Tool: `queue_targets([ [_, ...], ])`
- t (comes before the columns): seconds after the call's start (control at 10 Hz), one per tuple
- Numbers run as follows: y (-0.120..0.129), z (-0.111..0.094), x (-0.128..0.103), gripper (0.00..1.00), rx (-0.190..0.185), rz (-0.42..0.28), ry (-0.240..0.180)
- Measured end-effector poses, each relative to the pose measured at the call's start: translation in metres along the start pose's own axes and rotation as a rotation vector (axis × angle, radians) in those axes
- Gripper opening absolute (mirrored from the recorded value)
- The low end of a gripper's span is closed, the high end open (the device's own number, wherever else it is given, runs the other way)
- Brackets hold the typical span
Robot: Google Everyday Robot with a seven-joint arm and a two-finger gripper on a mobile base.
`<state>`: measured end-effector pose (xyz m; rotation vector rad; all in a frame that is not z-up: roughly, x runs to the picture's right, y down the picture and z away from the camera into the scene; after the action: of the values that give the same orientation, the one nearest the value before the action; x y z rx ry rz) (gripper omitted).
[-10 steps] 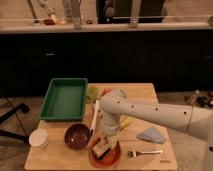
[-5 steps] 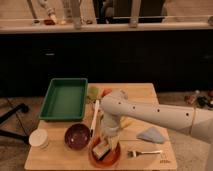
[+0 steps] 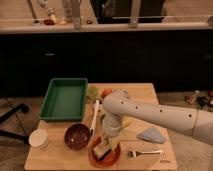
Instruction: Place eraser in red bowl
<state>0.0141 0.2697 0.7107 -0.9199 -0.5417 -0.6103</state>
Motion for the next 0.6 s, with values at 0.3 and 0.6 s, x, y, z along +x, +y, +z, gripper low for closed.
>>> queue_targets([
  [0.3, 0.0025, -0.0013, 0.0009, 0.55, 0.003, 0.01, -0.01],
  [0.6, 0.0055, -0.0035, 0.0002, 0.79, 0.007, 0.013, -0.014],
])
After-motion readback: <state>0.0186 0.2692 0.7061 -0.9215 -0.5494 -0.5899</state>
